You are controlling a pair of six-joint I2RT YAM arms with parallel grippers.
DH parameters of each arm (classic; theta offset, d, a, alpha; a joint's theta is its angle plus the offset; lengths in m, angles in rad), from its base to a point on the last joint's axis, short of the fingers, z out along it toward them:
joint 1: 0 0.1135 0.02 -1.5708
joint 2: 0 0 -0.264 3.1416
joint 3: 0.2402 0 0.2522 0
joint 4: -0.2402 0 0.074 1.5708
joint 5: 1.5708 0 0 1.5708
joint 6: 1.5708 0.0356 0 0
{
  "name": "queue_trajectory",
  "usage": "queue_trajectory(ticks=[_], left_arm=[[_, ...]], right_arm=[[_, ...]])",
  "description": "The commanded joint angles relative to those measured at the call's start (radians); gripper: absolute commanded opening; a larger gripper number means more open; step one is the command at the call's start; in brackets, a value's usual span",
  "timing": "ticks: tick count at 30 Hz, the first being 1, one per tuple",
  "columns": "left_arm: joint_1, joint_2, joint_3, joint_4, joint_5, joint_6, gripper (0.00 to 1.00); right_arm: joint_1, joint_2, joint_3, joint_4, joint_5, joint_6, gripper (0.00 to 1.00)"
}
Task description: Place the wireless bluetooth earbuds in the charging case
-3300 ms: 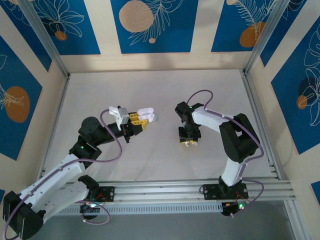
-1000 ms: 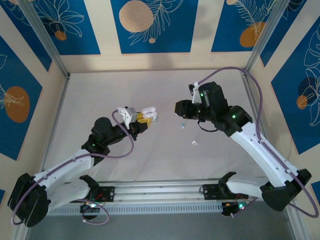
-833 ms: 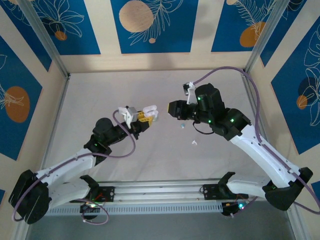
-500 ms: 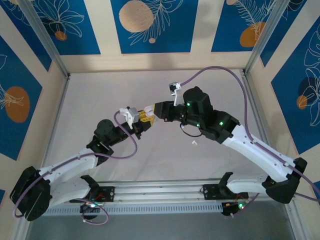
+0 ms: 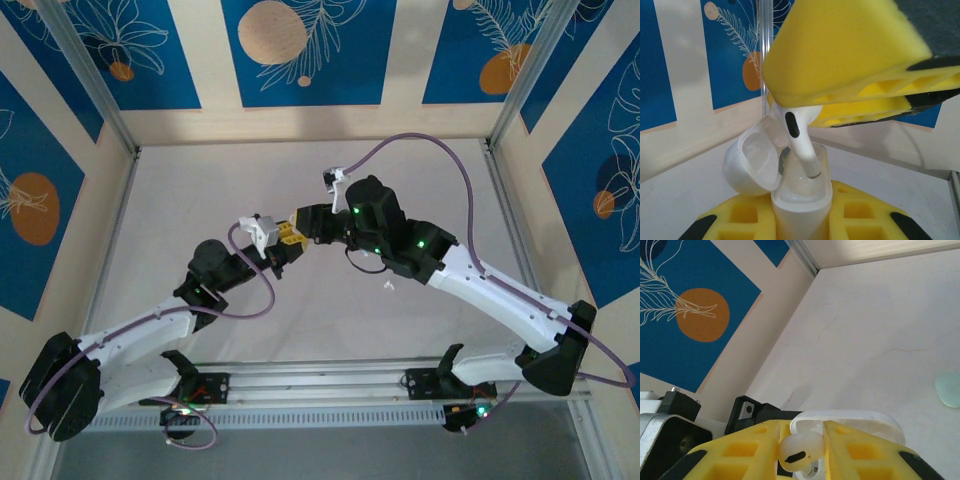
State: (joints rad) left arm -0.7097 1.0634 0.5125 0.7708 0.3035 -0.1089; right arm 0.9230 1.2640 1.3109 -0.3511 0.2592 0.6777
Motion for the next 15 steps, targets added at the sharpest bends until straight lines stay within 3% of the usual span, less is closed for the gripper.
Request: queue_trajectory(ticks=[1,15], left_arm=[[-0.012,-0.004,0.009,0.053,-0.01,0.002,0.17],[-0.012,-0.014,0.009,0.088,-0.048,-0.041,0.17]], right_arm=[[0.006,0.009,0.013,0.033,0.029,-0.016,0.27],[0.012,0.011,-0.023,0.038,-0.021,-0.033,0.27]])
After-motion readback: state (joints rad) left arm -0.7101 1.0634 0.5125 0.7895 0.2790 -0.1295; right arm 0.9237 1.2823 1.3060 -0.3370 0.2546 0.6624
